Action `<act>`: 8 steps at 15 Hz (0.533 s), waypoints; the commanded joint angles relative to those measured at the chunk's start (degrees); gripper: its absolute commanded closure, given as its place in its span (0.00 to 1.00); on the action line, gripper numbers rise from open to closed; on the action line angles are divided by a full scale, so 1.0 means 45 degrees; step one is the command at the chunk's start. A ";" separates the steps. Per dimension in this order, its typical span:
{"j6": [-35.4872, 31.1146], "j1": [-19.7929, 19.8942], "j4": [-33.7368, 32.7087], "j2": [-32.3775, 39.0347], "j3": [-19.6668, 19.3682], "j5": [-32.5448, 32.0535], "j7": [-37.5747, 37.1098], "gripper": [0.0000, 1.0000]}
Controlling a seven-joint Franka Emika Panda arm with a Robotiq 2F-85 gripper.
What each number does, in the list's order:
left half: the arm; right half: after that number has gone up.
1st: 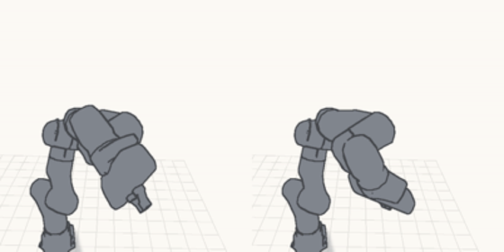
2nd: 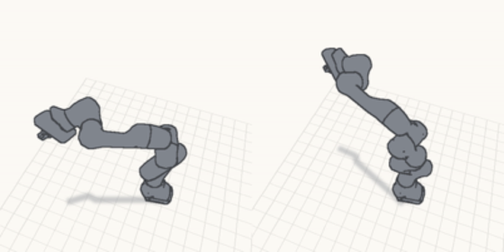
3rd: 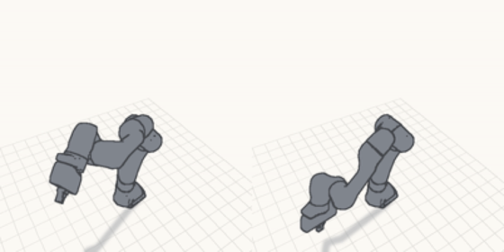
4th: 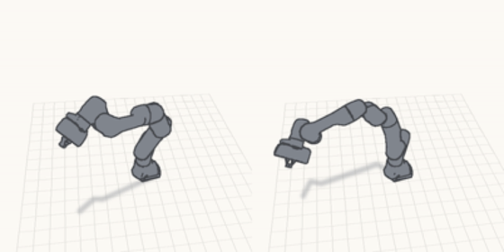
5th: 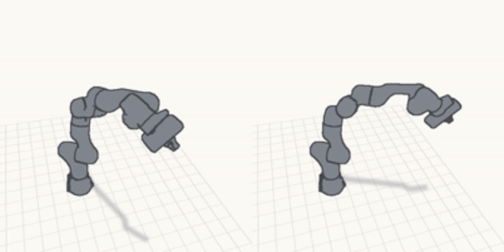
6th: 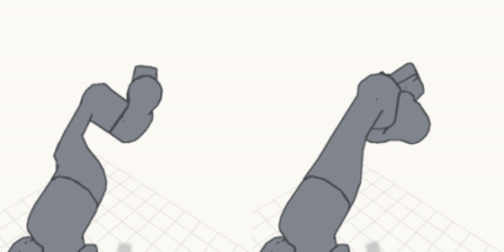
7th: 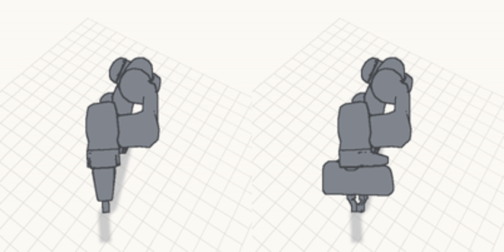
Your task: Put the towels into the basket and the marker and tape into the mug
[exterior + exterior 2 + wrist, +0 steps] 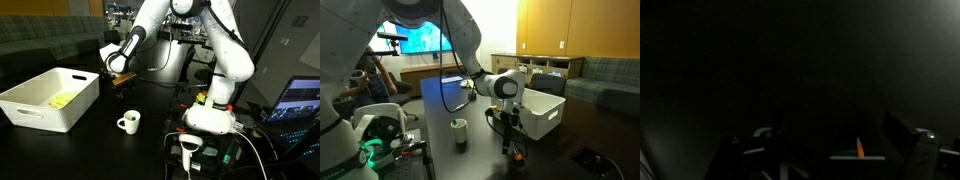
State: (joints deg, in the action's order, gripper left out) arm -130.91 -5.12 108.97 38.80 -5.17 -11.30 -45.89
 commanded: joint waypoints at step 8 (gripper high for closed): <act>-0.1350 -0.0496 -0.1152 0.0752 -0.1094 -0.2586 0.5015 0.00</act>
State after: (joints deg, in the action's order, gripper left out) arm -134.91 -6.06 106.34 40.67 -8.45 -20.28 -28.86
